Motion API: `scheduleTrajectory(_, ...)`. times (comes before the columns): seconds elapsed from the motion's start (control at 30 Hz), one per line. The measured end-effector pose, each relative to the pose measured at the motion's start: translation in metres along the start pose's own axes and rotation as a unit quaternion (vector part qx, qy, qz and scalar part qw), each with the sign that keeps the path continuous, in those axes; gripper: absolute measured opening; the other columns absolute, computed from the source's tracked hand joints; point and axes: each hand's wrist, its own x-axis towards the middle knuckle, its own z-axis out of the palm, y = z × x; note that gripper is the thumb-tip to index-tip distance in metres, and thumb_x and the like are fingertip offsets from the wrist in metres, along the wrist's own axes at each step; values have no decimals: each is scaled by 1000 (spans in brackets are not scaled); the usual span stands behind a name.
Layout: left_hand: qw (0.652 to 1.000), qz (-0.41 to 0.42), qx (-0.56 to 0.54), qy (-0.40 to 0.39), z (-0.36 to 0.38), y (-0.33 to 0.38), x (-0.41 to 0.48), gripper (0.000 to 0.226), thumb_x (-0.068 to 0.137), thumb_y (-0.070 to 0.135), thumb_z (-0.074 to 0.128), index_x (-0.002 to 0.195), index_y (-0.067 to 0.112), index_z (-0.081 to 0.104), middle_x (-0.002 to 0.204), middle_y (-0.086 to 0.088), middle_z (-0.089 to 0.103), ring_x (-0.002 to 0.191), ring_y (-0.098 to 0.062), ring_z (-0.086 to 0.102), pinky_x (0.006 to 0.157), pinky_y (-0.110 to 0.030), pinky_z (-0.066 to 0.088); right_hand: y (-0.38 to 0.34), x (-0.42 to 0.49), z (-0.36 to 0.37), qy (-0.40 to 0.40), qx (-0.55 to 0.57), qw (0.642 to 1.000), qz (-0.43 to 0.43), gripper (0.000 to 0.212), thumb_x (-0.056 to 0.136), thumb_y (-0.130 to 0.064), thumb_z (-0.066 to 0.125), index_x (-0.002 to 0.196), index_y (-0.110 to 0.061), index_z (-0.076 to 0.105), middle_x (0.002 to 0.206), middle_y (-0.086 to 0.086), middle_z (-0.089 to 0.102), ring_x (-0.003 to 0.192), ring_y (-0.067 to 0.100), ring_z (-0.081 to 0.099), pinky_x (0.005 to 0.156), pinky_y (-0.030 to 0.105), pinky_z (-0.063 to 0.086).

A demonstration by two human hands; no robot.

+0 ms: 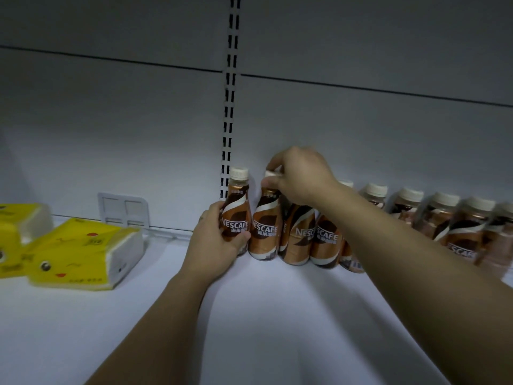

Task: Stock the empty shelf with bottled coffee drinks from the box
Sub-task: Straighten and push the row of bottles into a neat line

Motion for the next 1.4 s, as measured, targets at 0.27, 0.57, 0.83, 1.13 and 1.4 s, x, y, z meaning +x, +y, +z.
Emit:
scheduleTrajectory(0.27,1000,7,8,0,-1,3,-2,65,78,30,76,133,29,42,123,5,56,113,-14,54,97,-42,47,5,-1,2,-1,14,1000,-10,37,85,-40,65,120,-27,64,122,-2,65,109,20,59,93,41,46)
scheduleTrajectory(0.57,1000,-12,10,-13,1,16,-1,65,76,29,76,132,26,44,122,0,55,108,-16,57,97,-44,48,10,-18,7,26,68,997,-1,49,87,-42,61,134,-33,50,131,0,57,117,21,51,101,45,40)
scheduleTrajectory(0.83,976,67,106,178,-3,52,1,55,83,35,64,132,25,42,135,0,40,124,-17,39,92,-29,35,67,-58,-20,179,178,965,76,44,85,-33,66,128,-30,56,127,-5,57,116,14,50,97,37,43)
scheduleTrajectory(1.13,921,253,277,107,27,130,28,39,85,46,58,120,30,59,121,2,59,121,-21,42,99,-40,31,85,-79,-2,203,-2,977,65,33,92,-34,55,124,-25,60,114,0,67,112,19,55,116,46,16)
scheduleTrajectory(1.4,860,275,411,128,51,125,38,38,83,55,54,101,26,71,96,-5,70,108,-29,52,106,-47,20,90,-76,9,228,-91,967,64,42,84,-55,57,112,-25,67,98,4,71,105,27,56,116,50,8)
